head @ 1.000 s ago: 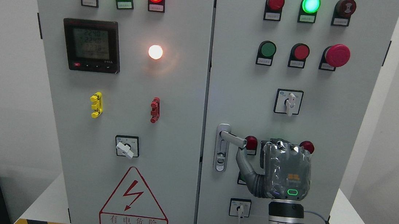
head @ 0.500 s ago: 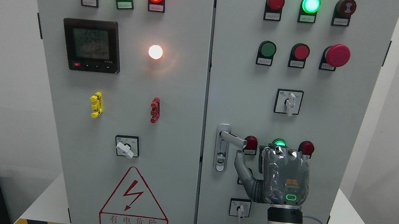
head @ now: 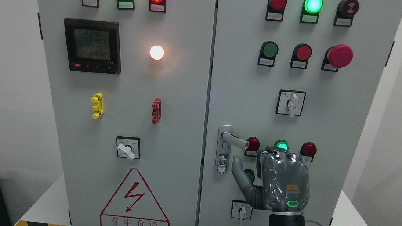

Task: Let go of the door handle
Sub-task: 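Open the right hand fingers and pull the hand away from the handle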

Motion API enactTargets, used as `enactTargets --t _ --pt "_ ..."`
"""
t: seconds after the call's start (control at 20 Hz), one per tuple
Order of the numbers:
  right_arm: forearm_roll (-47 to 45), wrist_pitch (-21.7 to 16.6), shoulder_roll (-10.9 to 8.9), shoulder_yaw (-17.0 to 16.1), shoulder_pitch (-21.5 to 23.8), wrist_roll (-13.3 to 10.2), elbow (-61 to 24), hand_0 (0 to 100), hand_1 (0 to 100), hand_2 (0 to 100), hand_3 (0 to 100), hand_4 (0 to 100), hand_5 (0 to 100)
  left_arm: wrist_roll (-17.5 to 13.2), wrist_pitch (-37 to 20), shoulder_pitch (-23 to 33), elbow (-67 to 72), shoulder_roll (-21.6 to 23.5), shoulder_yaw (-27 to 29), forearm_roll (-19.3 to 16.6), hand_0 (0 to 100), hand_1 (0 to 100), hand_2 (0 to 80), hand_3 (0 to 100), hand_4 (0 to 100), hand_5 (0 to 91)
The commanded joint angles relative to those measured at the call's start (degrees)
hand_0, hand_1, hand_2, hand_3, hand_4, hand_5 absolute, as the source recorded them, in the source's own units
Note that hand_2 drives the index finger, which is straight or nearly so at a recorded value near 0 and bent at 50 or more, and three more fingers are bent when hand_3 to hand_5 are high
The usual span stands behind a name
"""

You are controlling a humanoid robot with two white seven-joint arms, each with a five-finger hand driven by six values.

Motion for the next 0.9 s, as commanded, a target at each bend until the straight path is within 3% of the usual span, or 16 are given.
enactTargets --t 0.0,0.1,0.4,0.5,0.65,0.75,0.85 --pt "-5.15 -1.95 -6.86 0.24 0.7 -1.35 -3.53 43 12 93 100 93 92 -0.02 -0.04 0.0 0.97 0.0 0.62 0.0 12 39 0.0 0 0 0.0" --pt "-8.22 -3.1 -9.76 0.32 0.79 -1.62 -3.88 43 12 92 100 93 91 -0.02 0.05 0.0 0.97 0.0 0.62 0.0 12 39 0.0 0 0 0.0" --pt "-16.66 -5.82 -19.61 1.47 0.79 -2.85 -4.94 43 11 71 100 83 80 -0.02 0.05 0.0 0.97 0.0 0.62 0.0 12 39 0.0 0 0 0.0" --pt "-19.56 -7.75 -21.98 1.55 0.87 -2.94 -5.03 43 11 62 93 80 75 -0.02 0.05 0.0 0.97 0.0 0.62 0.0 12 39 0.0 0 0 0.0" --pt "-23.69 -10.21 -26.02 1.55 0.96 -3.9 -5.46 43 9 48 80 66 59 -0.02 0.05 0.0 0.97 0.0 0.62 0.0 12 39 0.0 0 0 0.0" --pt "-26.15 -10.75 -28.57 2.34 1.57 -4.69 -6.52 42 7 40 66 54 48 -0.02 -0.04 0.0 0.97 0.0 0.62 0.0 12 39 0.0 0 0 0.0" --pt "-27.74 -10.75 -29.64 3.39 2.36 -4.69 -7.31 42 4 31 51 41 38 -0.02 0.05 0.0 0.97 0.0 0.62 0.0 12 39 0.0 0 0 0.0"
